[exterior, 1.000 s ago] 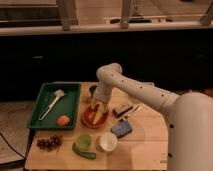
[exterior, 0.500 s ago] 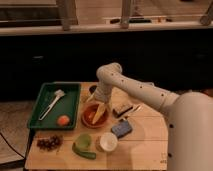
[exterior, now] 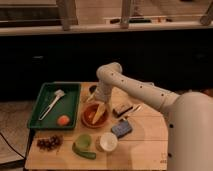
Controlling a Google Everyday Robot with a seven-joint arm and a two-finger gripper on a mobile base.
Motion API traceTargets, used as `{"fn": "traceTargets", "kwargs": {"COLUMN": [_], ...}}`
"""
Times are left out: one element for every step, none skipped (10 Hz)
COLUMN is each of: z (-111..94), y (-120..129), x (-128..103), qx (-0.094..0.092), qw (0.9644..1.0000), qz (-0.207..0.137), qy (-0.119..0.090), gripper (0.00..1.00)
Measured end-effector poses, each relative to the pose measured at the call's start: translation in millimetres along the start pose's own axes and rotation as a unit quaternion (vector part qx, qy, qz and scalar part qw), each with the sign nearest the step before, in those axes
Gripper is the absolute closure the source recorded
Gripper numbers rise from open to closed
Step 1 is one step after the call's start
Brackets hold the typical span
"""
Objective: Place banana in red bowl
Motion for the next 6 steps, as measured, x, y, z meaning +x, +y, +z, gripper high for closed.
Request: {"fn": "traceTargets", "kwargs": {"z": [-0.7, -1.3, -1.5, -2.6, -4.1, -5.3], "y": [0.8, 0.8, 0.2, 0.7, 0.5, -0.3], "x": [-0.2, -0.1, -0.2, -0.5, -1.0, -1.7], "qx": [-0.001, -0.002, -0.001, 0.001, 0.004, 0.007], "qw": [1.0, 1.0, 1.0, 0.9999, 0.9999, 0.9998], "qz": [0.0, 0.0, 0.0, -0.001, -0.003, -0.006], "qy": [0.001, 0.003, 0.005, 0.01, 0.014, 0.018], "gripper": [0.2, 0.2, 0.2, 0.2, 0.2, 0.2]}}
